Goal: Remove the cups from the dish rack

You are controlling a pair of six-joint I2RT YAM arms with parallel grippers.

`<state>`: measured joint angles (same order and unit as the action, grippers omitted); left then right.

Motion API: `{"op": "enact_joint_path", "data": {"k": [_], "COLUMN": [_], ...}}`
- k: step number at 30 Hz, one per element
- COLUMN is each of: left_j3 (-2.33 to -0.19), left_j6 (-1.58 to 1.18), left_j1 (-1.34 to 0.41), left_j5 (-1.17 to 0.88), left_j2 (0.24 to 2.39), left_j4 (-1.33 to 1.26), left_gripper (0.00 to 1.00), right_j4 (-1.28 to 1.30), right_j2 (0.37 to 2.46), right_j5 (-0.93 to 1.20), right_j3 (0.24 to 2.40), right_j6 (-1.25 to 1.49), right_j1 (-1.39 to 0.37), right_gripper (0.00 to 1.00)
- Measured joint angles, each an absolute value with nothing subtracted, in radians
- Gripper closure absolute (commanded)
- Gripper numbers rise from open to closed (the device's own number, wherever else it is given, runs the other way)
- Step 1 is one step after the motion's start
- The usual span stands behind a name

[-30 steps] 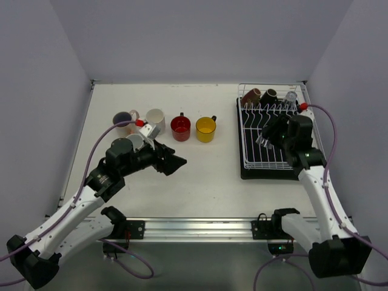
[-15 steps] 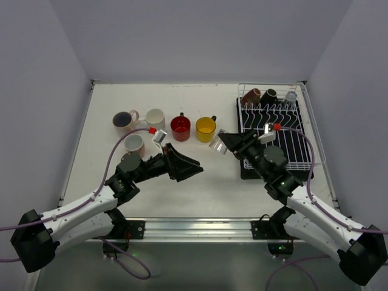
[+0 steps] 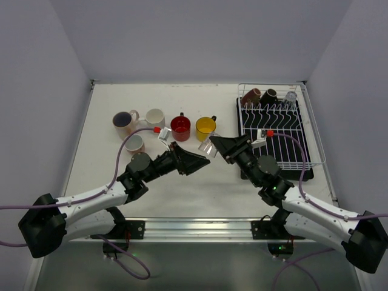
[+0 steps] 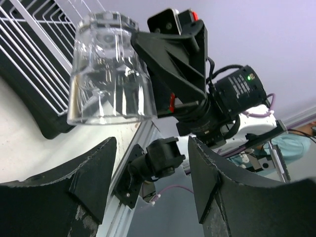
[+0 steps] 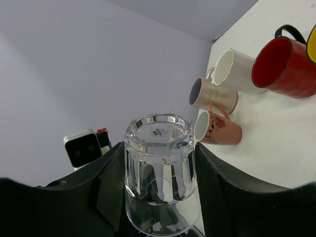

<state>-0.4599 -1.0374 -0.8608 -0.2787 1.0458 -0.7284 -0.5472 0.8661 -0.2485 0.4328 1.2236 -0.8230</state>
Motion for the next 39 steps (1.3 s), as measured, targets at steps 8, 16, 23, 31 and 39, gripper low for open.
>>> {"op": "enact_joint_path", "data": {"k": [8,16,23,31,39], "left_j3": [-0.460,-0.447,-0.441,-0.498,-0.699], "left_j6": [-1.036,-1.026,-0.962,-0.781,-0.642], "left_j1": [-0.861,-0.861,-0.872,-0.871,-0.871], "left_j5": [-0.205,-0.144,-0.080,0.049,0.181], "left_j2": [1.049,1.042,0.964,0.789,0.716], "left_j4": [-0.771,-0.773,-0.709,-0.361,0.193], "left_gripper": [0.43,0.76,1.00,1.00,1.00], "right_j4": [-0.601,-0.675,-0.697,-0.514,-0.239], "right_j2": [0.932,0.978,0.990,0.955,0.820], "right_j5": [-0.319,-0.376,-0.391,-0.373,-0.395], "right_j3": [0.434,0.442,0.448,0.503,0.566], "right_j6": [1.221,1.215,1.212,1.092,0.972], "right_j1": [-0.903,-0.965,-0.991,-1.003,-1.003], "right_gripper": [0.84,0.84,0.54,0.01,0.01]}}
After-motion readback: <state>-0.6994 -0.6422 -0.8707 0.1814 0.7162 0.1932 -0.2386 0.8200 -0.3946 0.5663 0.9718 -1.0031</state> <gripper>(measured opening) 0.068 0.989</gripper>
